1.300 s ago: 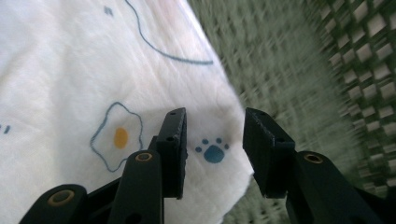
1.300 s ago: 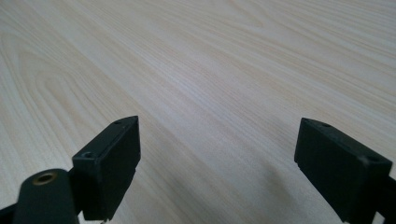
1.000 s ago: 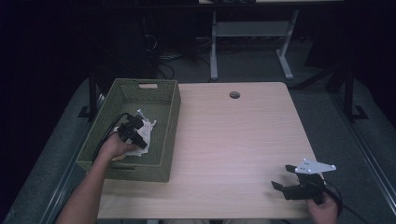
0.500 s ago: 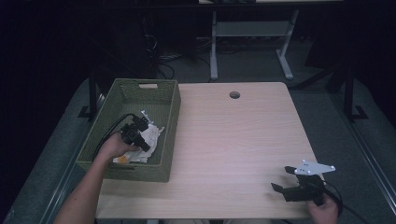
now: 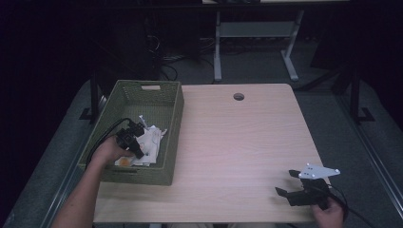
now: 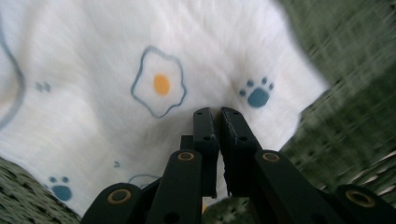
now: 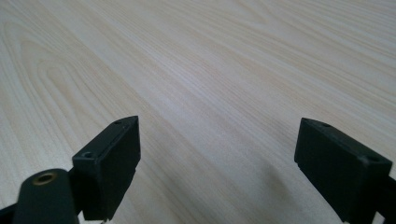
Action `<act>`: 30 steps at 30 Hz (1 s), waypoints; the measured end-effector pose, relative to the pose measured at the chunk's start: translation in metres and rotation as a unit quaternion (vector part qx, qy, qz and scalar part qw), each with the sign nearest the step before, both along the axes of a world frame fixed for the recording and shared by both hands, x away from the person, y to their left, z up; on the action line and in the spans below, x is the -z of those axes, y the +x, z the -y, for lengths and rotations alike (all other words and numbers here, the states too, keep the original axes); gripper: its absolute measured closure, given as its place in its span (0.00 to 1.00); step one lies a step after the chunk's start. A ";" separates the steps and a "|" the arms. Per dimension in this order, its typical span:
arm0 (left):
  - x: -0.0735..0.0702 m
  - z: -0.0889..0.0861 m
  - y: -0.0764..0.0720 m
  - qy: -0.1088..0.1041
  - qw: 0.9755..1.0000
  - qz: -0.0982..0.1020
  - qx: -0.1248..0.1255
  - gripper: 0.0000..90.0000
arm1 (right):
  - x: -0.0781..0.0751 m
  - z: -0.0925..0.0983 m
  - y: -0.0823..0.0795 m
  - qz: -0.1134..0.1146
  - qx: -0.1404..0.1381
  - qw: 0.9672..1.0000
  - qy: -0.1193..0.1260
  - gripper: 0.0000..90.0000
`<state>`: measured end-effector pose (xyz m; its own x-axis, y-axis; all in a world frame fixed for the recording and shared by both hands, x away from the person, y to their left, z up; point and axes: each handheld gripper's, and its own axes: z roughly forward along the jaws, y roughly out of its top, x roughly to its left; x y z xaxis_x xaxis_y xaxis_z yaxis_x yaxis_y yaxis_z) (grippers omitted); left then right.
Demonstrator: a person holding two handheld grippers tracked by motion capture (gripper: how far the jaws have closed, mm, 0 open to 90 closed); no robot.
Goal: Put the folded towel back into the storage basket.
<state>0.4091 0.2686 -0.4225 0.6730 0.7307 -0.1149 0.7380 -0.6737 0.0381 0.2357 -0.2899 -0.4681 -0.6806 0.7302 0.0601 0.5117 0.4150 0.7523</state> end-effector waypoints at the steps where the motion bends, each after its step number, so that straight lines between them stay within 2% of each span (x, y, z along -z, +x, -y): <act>1: 0.000 0.000 0.000 -0.002 1.000 0.000 0.000 0.93 | 0.000 0.000 -0.001 0.001 0.001 1.000 0.001 0.16; 3: -0.004 -0.001 0.000 -0.002 1.000 0.004 0.002 0.87 | -0.001 0.001 -0.001 0.003 0.003 1.000 0.004 0.16; 5: -0.008 -0.004 -0.001 -0.005 1.000 0.013 -0.007 0.84 | -0.001 0.002 -0.002 0.002 0.006 1.000 0.006 0.16; 8: -0.015 -0.012 -0.001 -0.028 0.998 0.037 -0.031 0.84 | 0.000 0.002 -0.001 0.003 0.005 1.000 0.007 0.16; 10: -0.018 -0.016 -0.002 -0.036 0.997 0.048 -0.043 0.83 | -0.001 0.001 -0.001 0.002 0.004 1.000 0.006 0.16; 12: -0.019 -0.018 -0.002 -0.041 0.997 0.050 -0.045 0.82 | -0.001 0.001 -0.001 0.003 0.002 1.000 0.005 0.16; 14: -0.022 -0.021 -0.003 -0.058 0.995 0.055 -0.053 0.81 | -0.001 0.000 0.000 0.002 0.002 1.000 0.005 0.16; 15: -0.023 -0.021 -0.004 -0.071 0.995 0.049 -0.053 0.76 | -0.001 -0.001 0.000 0.004 0.000 1.000 0.004 0.16; 19: -0.025 -0.019 -0.007 -0.074 0.995 0.055 -0.044 0.72 | 0.000 -0.002 0.002 0.002 -0.002 1.000 0.000 0.16; 20: -0.029 -0.017 -0.009 -0.085 0.993 0.063 -0.045 0.71 | 0.000 -0.002 0.002 0.002 -0.002 1.000 0.001 0.16; 23: -0.032 -0.016 -0.010 -0.086 0.993 0.065 -0.040 0.68 | -0.001 -0.003 0.003 0.000 0.000 1.000 0.003 0.16; 25: -0.037 -0.015 -0.016 -0.095 0.991 0.080 -0.042 0.64 | 0.000 -0.004 0.002 0.001 0.000 1.000 0.003 0.16; 27: -0.039 -0.015 -0.018 -0.100 0.990 0.086 -0.042 0.62 | 0.000 -0.006 0.002 0.001 -0.001 1.000 0.002 0.16; 29: -0.044 -0.014 -0.023 -0.108 0.988 0.104 -0.045 0.60 | 0.000 -0.007 0.002 -0.001 -0.003 1.000 0.000 0.16; 30: -0.044 -0.014 -0.023 -0.108 0.988 0.104 -0.045 0.60 | 0.000 -0.007 0.002 -0.001 -0.003 1.000 0.000 0.16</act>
